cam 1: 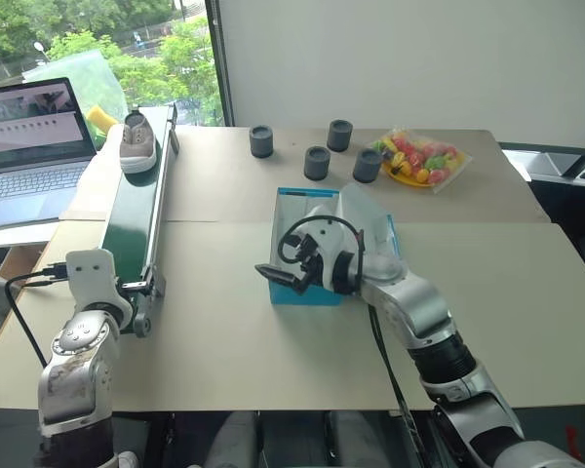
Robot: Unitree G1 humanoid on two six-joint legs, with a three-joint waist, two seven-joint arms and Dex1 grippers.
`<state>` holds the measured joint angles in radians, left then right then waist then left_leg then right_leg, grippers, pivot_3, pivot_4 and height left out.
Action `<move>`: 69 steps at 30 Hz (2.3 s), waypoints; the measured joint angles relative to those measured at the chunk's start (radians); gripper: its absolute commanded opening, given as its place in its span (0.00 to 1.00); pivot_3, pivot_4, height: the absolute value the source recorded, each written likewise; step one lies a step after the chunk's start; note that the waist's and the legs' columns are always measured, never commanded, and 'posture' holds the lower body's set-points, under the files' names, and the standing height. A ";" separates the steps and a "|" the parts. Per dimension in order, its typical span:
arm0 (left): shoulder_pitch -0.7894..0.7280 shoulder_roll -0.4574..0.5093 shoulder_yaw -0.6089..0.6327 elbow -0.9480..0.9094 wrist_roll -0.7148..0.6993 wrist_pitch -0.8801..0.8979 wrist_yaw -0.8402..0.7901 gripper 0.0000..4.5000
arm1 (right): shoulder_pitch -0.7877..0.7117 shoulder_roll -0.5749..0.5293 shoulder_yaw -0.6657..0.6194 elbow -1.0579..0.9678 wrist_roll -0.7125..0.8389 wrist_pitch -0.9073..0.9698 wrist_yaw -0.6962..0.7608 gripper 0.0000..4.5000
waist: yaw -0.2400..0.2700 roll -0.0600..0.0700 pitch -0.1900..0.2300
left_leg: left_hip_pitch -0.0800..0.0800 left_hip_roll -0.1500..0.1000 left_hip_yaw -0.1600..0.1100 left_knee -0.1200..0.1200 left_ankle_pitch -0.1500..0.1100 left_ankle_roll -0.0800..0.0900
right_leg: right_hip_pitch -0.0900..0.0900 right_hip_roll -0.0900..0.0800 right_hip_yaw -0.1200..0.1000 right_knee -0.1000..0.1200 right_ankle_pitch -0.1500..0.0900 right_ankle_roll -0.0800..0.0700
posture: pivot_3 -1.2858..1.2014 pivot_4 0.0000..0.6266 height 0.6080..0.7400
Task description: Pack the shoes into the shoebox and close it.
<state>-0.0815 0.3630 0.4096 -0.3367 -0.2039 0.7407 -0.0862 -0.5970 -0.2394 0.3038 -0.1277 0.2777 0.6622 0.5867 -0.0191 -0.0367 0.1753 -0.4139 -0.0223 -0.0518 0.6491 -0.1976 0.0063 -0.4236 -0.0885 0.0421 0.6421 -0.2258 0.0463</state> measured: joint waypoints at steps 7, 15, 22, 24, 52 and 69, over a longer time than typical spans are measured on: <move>0.002 0.000 0.007 0.002 0.000 0.008 0.000 0.99 | 0.016 0.017 -0.002 -0.001 -0.002 0.000 -0.010 1.00 | 0.000 0.000 0.000 | 0.000 0.000 0.000 0.000 0.000 0.000 | 0.000 0.000 0.000 0.000 0.000 0.000 | 0.52 0.24 0.93; 0.000 0.000 0.007 0.007 0.000 0.007 0.000 0.99 | 0.016 0.019 -0.009 -0.001 -0.005 0.000 -0.027 1.00 | 0.000 0.000 0.000 | 0.000 0.000 0.000 0.000 0.000 0.000 | 0.000 0.000 0.000 0.000 0.000 0.000 | 0.52 0.24 0.93; -0.002 0.000 0.006 0.008 0.000 0.007 0.003 0.99 | 0.017 0.024 -0.015 -0.001 -0.007 0.000 -0.033 1.00 | 0.000 0.000 0.000 | 0.000 0.000 0.000 0.000 0.000 0.000 | 0.000 0.000 0.000 0.000 0.000 0.000 | 0.52 0.24 0.93; -0.005 0.000 0.007 0.012 0.000 0.007 0.005 0.99 | 0.017 0.025 -0.015 -0.001 -0.009 0.000 -0.036 1.00 | 0.000 0.000 0.000 | 0.001 0.000 0.000 0.000 0.000 0.000 | 0.000 0.000 0.000 0.000 0.000 0.000 | 0.52 0.24 0.93; -0.072 -0.056 0.062 0.077 -0.026 0.017 0.061 0.99 | 0.027 0.032 -0.045 -0.010 -0.015 0.004 -0.066 1.00 | 0.007 0.000 0.000 | 0.003 0.000 0.000 0.000 0.000 0.000 | 0.002 -0.001 0.000 0.000 0.000 0.000 | 0.52 0.24 0.93; -0.066 -0.077 -0.026 0.072 0.002 -0.024 0.075 0.66 | 0.041 0.040 -0.053 -0.011 -0.019 0.022 -0.076 1.00 | 0.004 0.000 0.000 | 0.004 0.000 0.001 -0.003 0.000 0.000 | 0.002 -0.001 0.000 0.000 0.000 0.000 | 0.52 0.24 0.93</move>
<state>-0.1477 0.2858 0.3841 -0.2646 -0.2018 0.7162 -0.0113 -0.5558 -0.1997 0.2508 -0.1390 0.2584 0.6845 0.5103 -0.0150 -0.0369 0.1751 -0.4100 -0.0226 -0.0509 0.6465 -0.1976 0.0062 -0.4215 -0.0891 0.0422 0.6420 -0.2258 0.0462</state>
